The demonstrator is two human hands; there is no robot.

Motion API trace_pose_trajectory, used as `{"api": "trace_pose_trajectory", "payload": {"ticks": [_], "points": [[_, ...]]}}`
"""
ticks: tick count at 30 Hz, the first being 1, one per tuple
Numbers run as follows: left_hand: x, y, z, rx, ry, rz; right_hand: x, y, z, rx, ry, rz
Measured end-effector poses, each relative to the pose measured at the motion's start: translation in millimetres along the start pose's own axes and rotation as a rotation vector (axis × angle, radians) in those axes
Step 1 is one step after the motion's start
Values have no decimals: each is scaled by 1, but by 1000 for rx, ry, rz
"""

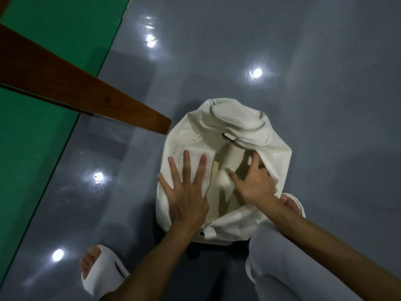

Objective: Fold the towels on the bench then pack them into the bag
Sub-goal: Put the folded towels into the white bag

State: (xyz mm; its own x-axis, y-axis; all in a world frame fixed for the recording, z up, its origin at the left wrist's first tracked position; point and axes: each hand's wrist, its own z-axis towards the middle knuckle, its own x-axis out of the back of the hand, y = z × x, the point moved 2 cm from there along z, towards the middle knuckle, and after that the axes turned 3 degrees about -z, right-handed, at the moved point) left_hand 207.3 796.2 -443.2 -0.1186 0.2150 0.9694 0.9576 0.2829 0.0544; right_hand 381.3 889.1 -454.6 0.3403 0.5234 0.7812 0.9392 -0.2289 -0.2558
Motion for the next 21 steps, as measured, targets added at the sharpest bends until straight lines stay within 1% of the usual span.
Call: {"api": "trace_pose_trajectory", "payload": {"ticks": [2, 3, 4, 6, 8, 10, 11, 12, 13, 15, 17, 19, 21], "points": [[-6, -10, -1, 28, 27, 13, 5, 3, 10, -80, 121, 285], [-9, -13, 2, 35, 33, 16, 5, 6, 14, -115, 140, 333], [-9, -15, 5, 37, 30, 12, 4, 9, 15, -122, 141, 311], [-8, -14, 10, 37, 16, -14, 3, 13, 12, -65, 117, 228], [3, -10, 12, 26, 4, -47, -3, 13, 0, 18, -7, 109], [12, -4, 7, -20, 9, -88, -17, 12, -22, 150, -158, -203], [14, -2, 2, -58, 16, -103, -25, 12, -33, 238, -209, -368], [13, -1, -2, -96, 12, -97, -32, 14, -42, 300, -239, -463], [10, 1, -5, -126, -6, -71, -37, 19, -46, 308, -265, -475], [2, 1, -11, -139, -50, -25, -39, 27, -43, 250, -307, -395], [-1, 3, -8, -132, -63, -35, -34, 28, -36, 226, -298, -339], [6, 5, -3, -129, -48, -110, -23, 20, -37, 285, -286, -302], [16, 2, 1, -125, -31, -196, -7, 8, -38, 399, -261, -265]]}}
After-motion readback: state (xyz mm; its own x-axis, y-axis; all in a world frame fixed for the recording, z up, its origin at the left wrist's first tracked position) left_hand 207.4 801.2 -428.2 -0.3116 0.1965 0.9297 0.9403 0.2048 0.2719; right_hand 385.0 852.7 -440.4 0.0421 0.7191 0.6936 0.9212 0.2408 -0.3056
